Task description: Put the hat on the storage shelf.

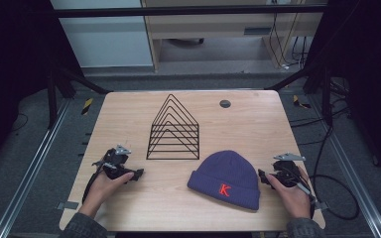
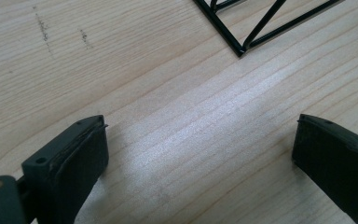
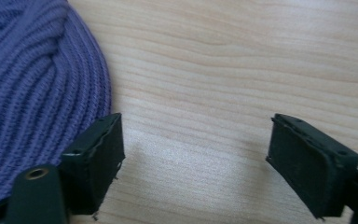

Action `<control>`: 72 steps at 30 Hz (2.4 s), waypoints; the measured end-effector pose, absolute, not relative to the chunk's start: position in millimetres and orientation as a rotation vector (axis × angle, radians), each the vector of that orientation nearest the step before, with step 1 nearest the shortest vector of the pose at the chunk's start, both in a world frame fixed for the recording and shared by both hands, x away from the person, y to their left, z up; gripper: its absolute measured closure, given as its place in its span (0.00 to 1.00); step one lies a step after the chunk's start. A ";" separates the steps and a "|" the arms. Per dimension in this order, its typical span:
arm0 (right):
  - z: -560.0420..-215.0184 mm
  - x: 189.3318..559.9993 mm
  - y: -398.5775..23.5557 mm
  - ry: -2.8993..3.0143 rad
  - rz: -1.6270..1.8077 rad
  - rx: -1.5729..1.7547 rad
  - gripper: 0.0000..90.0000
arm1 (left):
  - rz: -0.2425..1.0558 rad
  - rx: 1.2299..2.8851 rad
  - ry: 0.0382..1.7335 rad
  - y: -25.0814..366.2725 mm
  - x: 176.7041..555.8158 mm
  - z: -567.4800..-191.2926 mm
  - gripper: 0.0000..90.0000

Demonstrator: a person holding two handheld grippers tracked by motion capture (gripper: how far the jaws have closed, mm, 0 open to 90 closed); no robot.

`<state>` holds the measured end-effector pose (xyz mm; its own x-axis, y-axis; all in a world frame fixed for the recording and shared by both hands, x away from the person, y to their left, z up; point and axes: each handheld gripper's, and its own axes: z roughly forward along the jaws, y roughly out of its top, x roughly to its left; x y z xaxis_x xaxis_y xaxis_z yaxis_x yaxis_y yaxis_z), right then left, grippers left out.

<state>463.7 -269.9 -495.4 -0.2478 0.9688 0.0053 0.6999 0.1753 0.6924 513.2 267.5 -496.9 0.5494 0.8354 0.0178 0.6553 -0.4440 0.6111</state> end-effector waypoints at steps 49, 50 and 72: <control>-478.3 535.5 -184.5 2.420 0.792 1.410 0.80 | 0.434 2.245 1.194 265.8 513.1 -497.6 0.00; -478.5 535.8 -184.6 2.418 0.789 1.410 0.82 | 0.434 2.245 1.195 265.7 513.1 -497.6 0.00; -433.3 511.2 -186.8 2.353 0.914 1.273 0.91 | 0.436 2.245 1.192 265.5 513.1 -497.7 0.00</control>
<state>511.2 -186.8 -433.3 -0.5555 0.8311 0.0265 0.6313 0.4008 0.6639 513.1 265.5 -497.7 0.5528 0.8329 0.0251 0.6528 -0.4516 0.6082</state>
